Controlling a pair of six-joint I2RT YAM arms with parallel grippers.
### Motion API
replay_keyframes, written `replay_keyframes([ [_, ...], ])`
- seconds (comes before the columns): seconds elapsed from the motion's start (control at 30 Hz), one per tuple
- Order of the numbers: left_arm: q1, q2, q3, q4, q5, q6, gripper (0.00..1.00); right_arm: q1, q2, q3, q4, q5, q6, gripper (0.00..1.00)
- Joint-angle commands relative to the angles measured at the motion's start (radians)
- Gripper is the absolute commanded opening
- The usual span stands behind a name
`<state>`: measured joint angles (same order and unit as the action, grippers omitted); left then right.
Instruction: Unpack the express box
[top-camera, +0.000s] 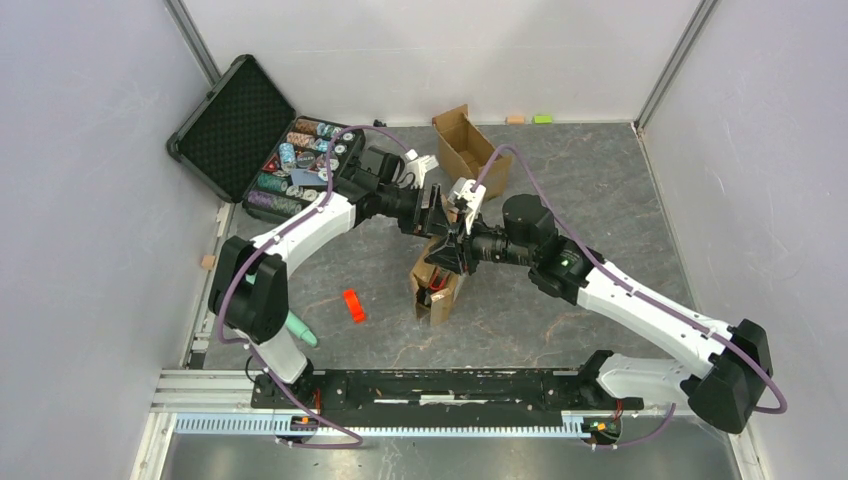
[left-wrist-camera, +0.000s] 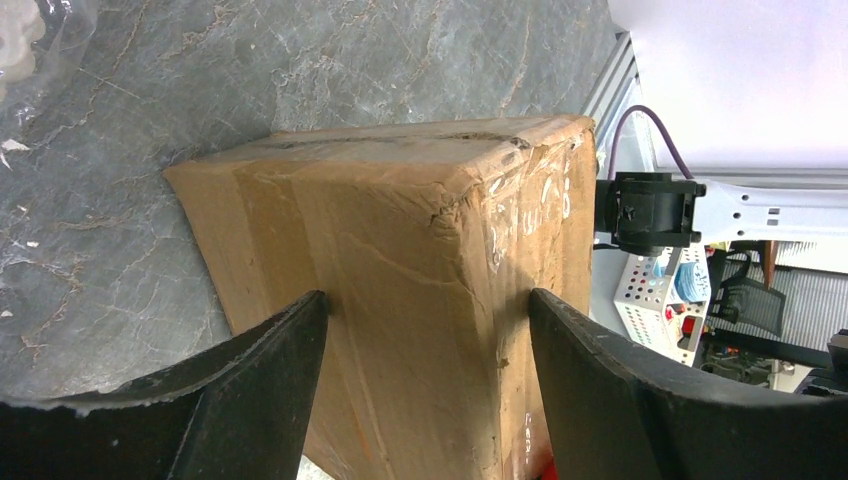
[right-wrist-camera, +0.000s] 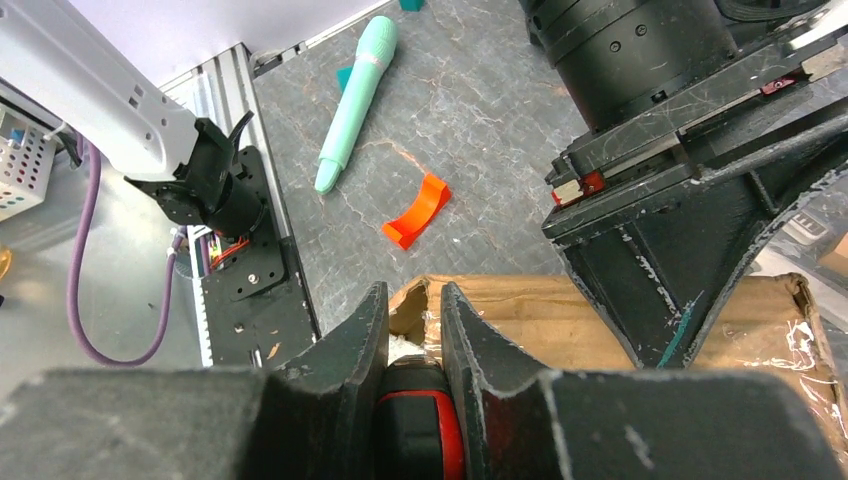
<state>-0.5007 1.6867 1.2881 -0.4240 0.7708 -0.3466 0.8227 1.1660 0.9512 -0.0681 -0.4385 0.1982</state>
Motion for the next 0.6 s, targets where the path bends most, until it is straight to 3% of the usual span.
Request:
replay_keyframes([
  [0.0, 0.004, 0.027, 0.022, 0.011, -0.024, 0.018, 0.79, 0.014, 0.003, -0.041, -0.105, 0.06, 0.003, 0.0],
  [0.57, 0.046, 0.064, 0.025, -0.004, -0.067, 0.02, 0.79, 0.073, -0.139, 0.085, -0.208, -0.012, -0.103, 0.0],
])
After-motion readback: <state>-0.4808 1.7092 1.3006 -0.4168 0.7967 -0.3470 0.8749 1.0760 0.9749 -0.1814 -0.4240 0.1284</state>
